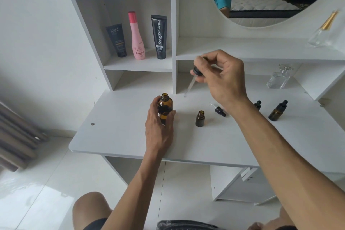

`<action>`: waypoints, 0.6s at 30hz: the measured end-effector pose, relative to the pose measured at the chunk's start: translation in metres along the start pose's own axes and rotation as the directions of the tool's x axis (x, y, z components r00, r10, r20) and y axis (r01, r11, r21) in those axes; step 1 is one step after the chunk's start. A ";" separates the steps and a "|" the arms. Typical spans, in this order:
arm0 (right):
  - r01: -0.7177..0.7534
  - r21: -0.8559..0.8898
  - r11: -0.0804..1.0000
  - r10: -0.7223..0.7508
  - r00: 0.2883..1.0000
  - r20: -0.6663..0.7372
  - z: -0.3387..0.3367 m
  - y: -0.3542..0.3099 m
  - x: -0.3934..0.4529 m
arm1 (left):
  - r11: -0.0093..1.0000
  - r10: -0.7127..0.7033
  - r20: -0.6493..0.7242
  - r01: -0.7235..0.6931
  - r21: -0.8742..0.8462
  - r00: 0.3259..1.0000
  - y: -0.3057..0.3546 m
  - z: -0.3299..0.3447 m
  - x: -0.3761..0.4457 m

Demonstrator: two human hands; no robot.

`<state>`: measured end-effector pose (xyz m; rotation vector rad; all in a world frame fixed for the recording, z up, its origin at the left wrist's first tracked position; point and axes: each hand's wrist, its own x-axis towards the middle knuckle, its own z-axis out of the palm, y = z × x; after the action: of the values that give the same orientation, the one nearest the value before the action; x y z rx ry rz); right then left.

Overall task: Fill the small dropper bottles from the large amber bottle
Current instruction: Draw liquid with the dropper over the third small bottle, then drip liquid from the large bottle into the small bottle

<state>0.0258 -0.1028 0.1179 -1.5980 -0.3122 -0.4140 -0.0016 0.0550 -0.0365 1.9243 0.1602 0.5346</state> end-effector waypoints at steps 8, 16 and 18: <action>0.036 0.052 0.998 -0.040 0.997 0.062 0.045 -0.009 0.014 | 0.999 -0.014 0.009 0.014 -0.032 1.000 0.001 -0.001 -0.001; 0.031 0.005 1.000 -0.031 0.995 0.091 0.053 0.001 0.017 | 0.999 0.005 0.015 -0.004 -0.046 1.000 -0.002 0.000 0.001; 0.033 -0.009 0.999 -0.032 0.995 0.099 0.054 0.003 0.018 | 0.999 0.012 0.017 -0.011 -0.046 1.000 -0.003 0.000 0.001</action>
<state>0.0467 -0.0503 0.1212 -1.6289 -0.4124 -0.3629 -0.0003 0.0563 -0.0388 1.8852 0.1245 0.5254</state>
